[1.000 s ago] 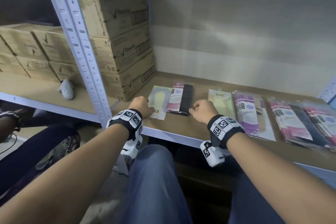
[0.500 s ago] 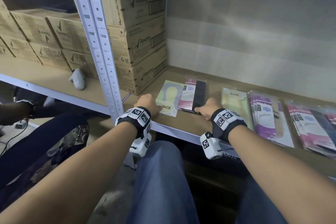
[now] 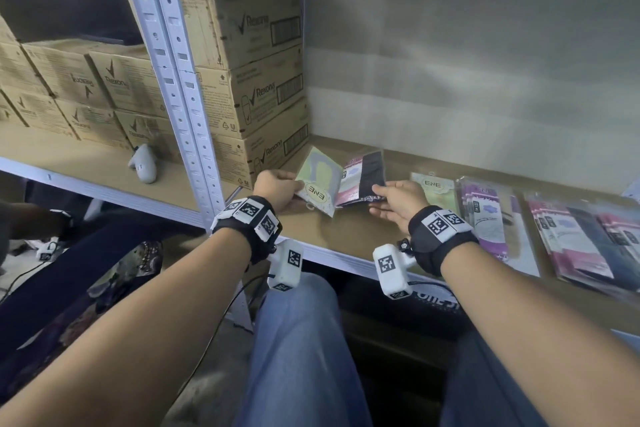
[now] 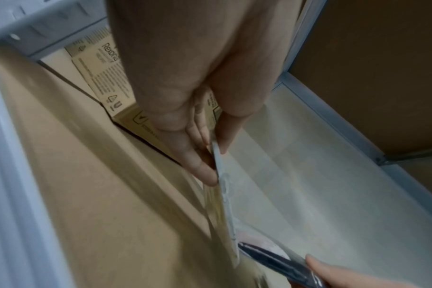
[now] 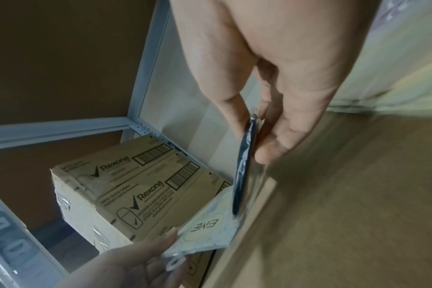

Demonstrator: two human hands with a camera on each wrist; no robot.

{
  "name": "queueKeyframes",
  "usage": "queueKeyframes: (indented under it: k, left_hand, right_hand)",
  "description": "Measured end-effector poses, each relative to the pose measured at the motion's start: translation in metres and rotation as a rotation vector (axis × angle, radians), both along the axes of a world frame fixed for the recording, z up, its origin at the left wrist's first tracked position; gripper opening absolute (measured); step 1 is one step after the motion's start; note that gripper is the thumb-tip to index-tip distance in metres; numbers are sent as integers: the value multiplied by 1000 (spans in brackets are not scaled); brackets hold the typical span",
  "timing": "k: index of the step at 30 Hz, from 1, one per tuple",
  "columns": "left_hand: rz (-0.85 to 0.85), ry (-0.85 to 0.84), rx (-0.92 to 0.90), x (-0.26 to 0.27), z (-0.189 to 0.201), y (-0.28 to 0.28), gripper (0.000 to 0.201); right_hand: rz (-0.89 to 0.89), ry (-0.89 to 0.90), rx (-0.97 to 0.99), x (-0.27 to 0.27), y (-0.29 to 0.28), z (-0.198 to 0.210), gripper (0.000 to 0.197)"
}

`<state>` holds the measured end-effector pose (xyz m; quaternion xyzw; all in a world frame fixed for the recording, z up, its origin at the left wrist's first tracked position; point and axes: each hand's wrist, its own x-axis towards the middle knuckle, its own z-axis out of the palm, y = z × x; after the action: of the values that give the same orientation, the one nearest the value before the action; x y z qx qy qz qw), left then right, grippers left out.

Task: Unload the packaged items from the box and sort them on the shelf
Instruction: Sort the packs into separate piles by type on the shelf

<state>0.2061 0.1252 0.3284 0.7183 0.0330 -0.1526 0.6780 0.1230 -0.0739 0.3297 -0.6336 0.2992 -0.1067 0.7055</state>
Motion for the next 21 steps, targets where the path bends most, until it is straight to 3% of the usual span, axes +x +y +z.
queueKeyframes:
  k: [13, 21]
  left_hand:
    - [21, -25, -248, -28, 12, -57, 19]
    - [-42, -14, -288, -53, 9, -121, 21]
  right_hand:
    - [-136, -117, 32, -52, -60, 10, 33]
    - [-239, -180, 40, -106, -112, 17, 21]
